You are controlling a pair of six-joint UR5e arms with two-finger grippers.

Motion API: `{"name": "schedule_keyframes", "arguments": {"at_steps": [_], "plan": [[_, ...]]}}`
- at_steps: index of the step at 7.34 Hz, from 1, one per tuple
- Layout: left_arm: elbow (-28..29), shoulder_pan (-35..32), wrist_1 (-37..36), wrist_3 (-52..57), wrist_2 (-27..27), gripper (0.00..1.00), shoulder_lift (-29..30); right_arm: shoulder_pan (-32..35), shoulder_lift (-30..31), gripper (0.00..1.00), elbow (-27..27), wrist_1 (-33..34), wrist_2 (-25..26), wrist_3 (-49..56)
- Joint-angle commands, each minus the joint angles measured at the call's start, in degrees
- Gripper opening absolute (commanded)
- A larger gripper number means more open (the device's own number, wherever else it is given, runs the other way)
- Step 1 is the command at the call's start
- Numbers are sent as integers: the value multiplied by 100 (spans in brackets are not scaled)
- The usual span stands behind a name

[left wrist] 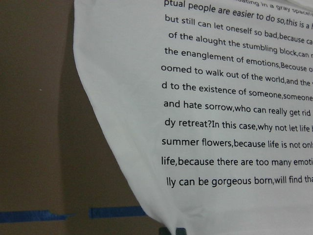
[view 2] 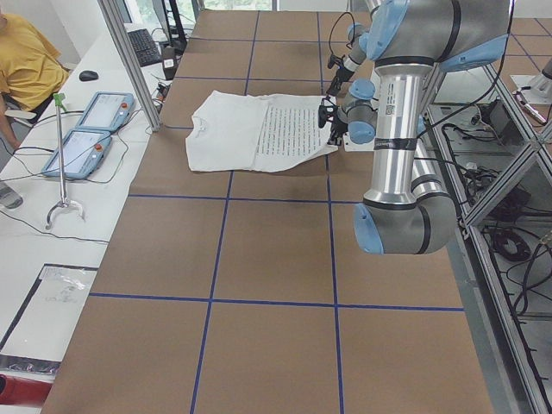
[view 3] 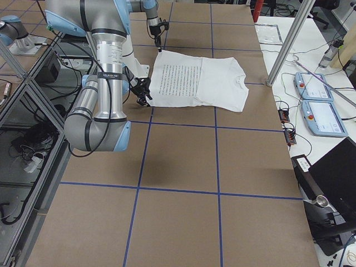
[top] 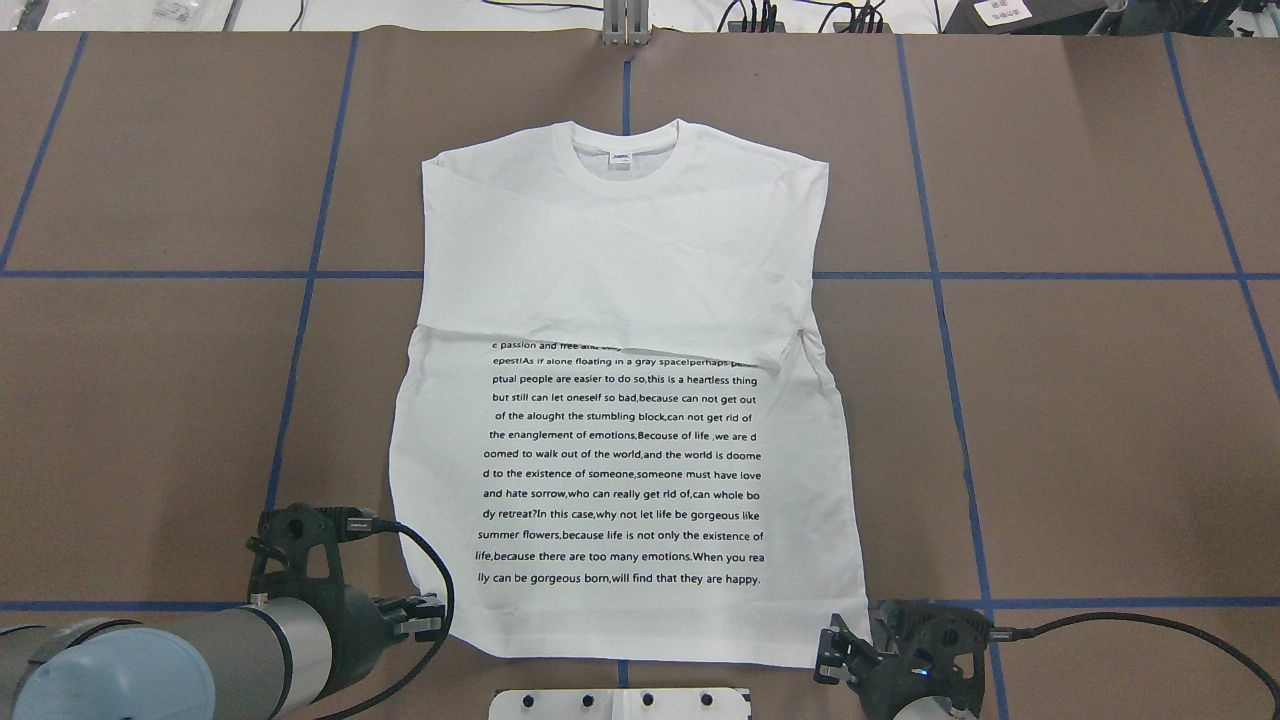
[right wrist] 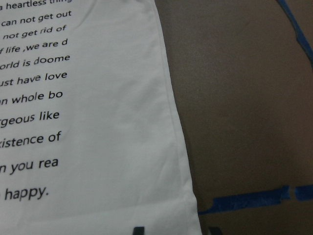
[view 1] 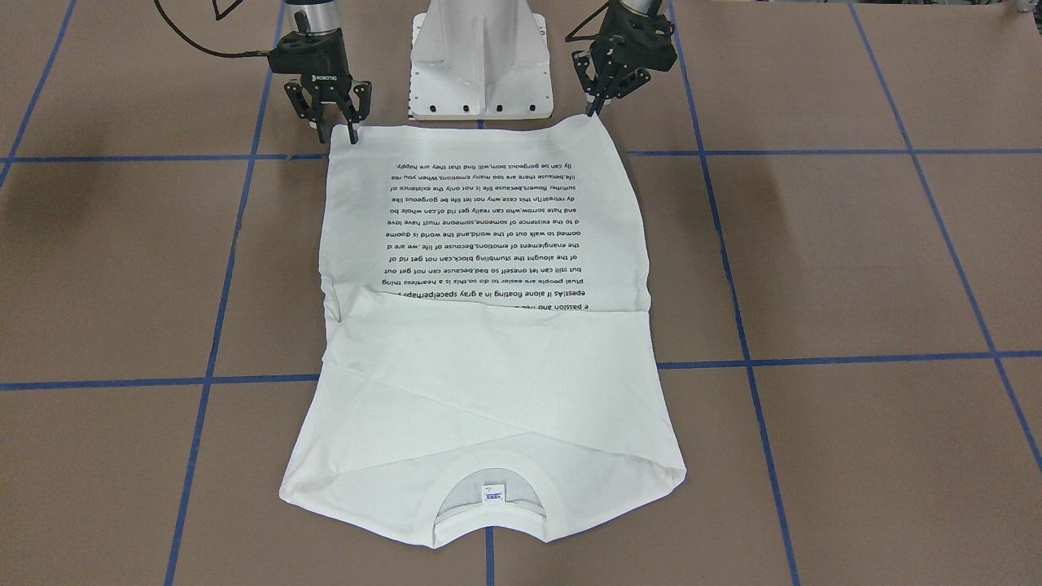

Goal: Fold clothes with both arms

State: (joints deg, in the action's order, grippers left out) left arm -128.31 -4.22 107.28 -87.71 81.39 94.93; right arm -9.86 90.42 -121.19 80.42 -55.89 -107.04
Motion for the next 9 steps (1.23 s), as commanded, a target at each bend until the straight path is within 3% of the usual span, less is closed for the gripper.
{"name": "schedule_keyframes", "arguments": {"at_steps": [1,2,4,5,6,7,9], "plan": [[-1,0,4,0,0,0,-10,-34,-7,27,-2,0,26,-1],[-1,0,4,0,0,0,-10,-69,-7,25,7,0,61,-1],[-1,0,4,0,0,0,-10,-95,2,0,-2,9,70,-1],[-1,0,4,0,0,0,-10,-78,2,1,-141,296,52,25],[-1,0,4,0,0,0,-10,-78,11,52,-421,690,9,34],[-1,0,4,0,0,0,-1,-113,11,76,-415,790,8,25],[-1,0,4,0,0,0,-1,-148,-15,78,-231,791,26,8]]}}
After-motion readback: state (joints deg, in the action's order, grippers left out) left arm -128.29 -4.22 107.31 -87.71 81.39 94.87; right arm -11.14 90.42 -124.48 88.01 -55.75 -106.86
